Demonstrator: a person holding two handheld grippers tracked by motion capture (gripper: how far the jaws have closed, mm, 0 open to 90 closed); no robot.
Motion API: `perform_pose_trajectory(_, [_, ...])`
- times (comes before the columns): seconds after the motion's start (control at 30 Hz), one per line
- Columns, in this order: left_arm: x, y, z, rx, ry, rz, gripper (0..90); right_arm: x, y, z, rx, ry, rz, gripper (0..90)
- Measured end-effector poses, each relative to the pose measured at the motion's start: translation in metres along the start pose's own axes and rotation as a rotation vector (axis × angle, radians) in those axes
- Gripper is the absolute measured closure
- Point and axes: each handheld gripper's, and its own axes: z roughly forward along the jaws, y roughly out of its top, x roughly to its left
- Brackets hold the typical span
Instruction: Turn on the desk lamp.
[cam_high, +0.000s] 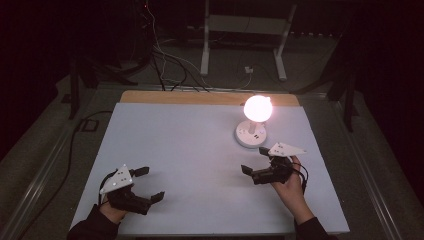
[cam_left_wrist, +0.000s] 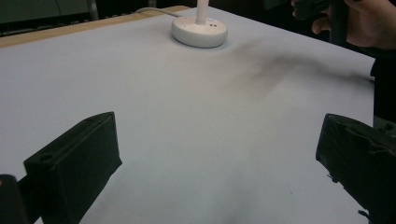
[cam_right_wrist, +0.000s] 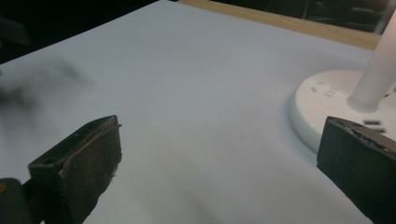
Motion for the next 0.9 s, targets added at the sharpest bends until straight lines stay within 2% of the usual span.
perform_pose_trajectory(0.4, [0.000, 0.000, -0.001, 0.001, 0.002, 0.002, 0.2, -0.003, -0.034, -0.026, 0.052, 0.022, -0.020, 0.0])
perform_pose_trajectory(0.53, [0.000, 0.000, 0.000, 0.001, 0.001, 0.002, 0.2, -0.004, -0.045, -0.035, 0.075, 0.012, -0.046, 0.0])
perform_pose_trajectory(0.77, [0.000, 0.000, 0.000, 0.004, 0.001, 0.003, 0.2, -0.008, -0.061, -0.051, 0.079, 0.011, -0.003, 0.0])
perform_pose_trajectory(0.83, [0.000, 0.000, 0.000, 0.003, 0.000, 0.003, 0.2, -0.009, -0.065, -0.056, 0.082, 0.003, 0.005, 0.0])
perform_pose_trajectory(0.9, [0.000, 0.000, 0.000, 0.002, -0.002, 0.002, 0.2, -0.008, -0.071, -0.062, 0.094, -0.024, -0.005, 0.0])
